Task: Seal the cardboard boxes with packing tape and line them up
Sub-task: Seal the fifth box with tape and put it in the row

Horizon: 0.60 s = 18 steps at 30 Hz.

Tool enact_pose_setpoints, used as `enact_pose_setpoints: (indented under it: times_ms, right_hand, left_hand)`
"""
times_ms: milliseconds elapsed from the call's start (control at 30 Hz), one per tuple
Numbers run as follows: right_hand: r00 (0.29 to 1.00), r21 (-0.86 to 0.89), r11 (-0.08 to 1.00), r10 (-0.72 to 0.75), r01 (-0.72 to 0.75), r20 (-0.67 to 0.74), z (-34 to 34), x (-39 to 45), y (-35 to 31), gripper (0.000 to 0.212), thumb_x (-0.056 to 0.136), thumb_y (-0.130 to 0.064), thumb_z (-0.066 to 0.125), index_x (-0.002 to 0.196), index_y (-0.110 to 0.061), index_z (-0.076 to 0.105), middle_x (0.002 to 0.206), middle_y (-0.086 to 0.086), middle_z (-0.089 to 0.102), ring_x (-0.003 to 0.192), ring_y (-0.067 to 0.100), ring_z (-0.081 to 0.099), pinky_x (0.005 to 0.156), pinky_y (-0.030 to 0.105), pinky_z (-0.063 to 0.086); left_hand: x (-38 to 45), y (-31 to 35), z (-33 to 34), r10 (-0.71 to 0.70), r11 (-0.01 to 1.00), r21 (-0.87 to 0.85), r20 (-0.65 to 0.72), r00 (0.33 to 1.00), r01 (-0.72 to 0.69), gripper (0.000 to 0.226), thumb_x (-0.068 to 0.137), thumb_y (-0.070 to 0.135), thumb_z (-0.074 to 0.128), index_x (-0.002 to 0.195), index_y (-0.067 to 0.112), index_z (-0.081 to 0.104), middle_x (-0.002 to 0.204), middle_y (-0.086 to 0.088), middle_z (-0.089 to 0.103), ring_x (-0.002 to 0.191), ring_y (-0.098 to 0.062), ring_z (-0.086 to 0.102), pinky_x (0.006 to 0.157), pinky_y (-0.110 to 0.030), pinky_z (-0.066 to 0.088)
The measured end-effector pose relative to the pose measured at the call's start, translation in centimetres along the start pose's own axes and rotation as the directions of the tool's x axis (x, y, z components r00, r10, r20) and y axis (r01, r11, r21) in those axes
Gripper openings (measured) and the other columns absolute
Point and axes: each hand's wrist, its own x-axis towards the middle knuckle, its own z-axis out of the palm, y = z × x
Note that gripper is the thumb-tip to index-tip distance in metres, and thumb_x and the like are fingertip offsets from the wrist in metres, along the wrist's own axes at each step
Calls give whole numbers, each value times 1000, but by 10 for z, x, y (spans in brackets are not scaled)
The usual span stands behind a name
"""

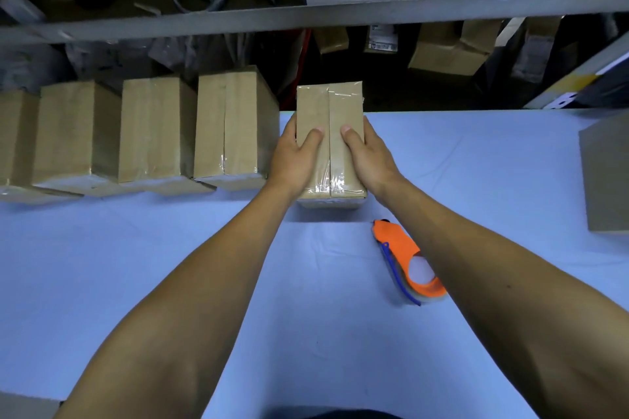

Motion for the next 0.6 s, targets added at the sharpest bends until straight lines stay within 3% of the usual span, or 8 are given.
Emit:
enact_pose_setpoints:
  times_ms: [133,233,367,433,600]
  right_hand:
    - [997,-130,991,-51,43,-56,-11,-16,-2,57,100,-53,41,151,-28,36,143,-1,51,131,20,49,109,38,39]
    - [991,-339,939,-94,58,-91,-28,-42,9,64,100,-53,42,154,-21,30,153,6,39,141,21,37,113,35,30]
    - [982,-613,782,-179,108,-56,-50,-88,31,64,100,-47,46,154,-17,31,155,8,38,142,25,32,113,37,29]
    - [977,-691,713,-210,121,-46,-60,-114,39,63,100,-46,47,153,-18,32,154,9,37,142,26,32,110,39,32]
    - [957,-846,523,-284,102,-60,-92,-169,48,63,99,-45,47,154,-19,30,156,12,34,144,29,27,110,40,31]
  left_hand:
    - [-6,11,-3,104,954,289,-68,992,-80,68,95,37,57,156,23,29,144,0,54,129,-19,52,109,-34,41]
    - [-20,21,-6,282,844,474,5,959,-250,69,96,30,57,156,16,26,162,-8,27,147,-25,28,118,-33,25]
    - [-50,27,-3,440,501,727,254,861,-470,61,98,36,52,153,17,34,163,-11,22,152,-30,11,120,-46,12]
    - [-71,29,4,432,339,792,348,832,-507,61,98,39,50,154,20,32,164,-10,19,153,-29,8,119,-51,10]
    - [-121,34,34,365,81,816,511,778,-573,63,98,45,44,155,24,28,165,-11,13,153,-32,2,118,-56,10]
